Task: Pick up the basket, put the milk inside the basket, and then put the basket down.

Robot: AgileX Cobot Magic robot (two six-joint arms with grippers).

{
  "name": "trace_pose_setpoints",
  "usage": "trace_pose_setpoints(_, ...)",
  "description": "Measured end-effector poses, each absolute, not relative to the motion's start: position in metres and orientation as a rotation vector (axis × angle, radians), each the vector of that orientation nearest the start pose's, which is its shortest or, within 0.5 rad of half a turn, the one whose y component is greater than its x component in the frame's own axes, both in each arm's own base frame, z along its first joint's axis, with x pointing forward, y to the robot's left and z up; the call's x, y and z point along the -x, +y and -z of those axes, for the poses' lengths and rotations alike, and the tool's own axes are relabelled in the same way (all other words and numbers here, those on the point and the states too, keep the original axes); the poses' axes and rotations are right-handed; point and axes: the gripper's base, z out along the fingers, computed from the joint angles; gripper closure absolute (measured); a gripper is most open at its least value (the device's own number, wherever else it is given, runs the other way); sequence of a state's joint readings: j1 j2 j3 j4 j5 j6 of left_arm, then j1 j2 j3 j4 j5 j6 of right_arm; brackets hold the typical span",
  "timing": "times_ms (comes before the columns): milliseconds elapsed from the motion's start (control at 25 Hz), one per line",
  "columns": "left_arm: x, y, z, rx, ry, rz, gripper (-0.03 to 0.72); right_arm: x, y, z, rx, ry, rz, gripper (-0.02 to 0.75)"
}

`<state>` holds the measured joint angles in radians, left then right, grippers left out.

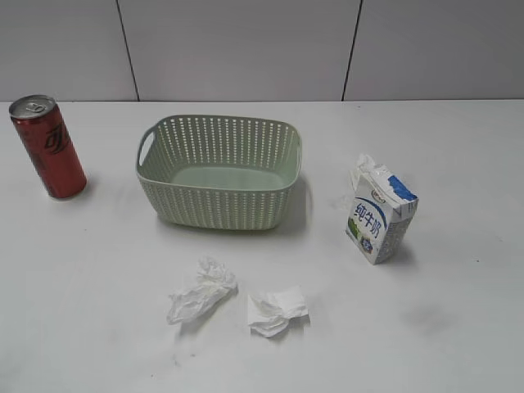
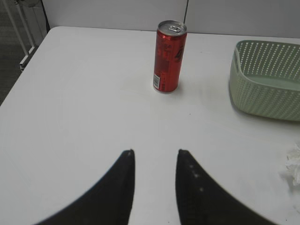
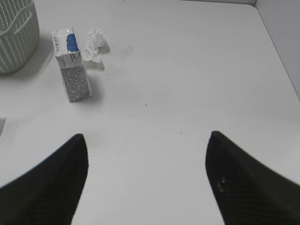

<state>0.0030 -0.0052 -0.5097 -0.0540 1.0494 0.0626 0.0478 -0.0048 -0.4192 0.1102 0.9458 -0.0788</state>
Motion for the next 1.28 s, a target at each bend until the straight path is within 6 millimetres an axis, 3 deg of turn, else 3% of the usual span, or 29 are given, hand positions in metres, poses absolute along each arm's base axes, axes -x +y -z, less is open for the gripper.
trace_pose_setpoints(1280, 0.0064, -0.0043, -0.2809, -0.063, 2.016, 0.023, 0.453, -0.0072, 0.0085, -0.2641, 0.119, 1.999, -0.111, 0.145)
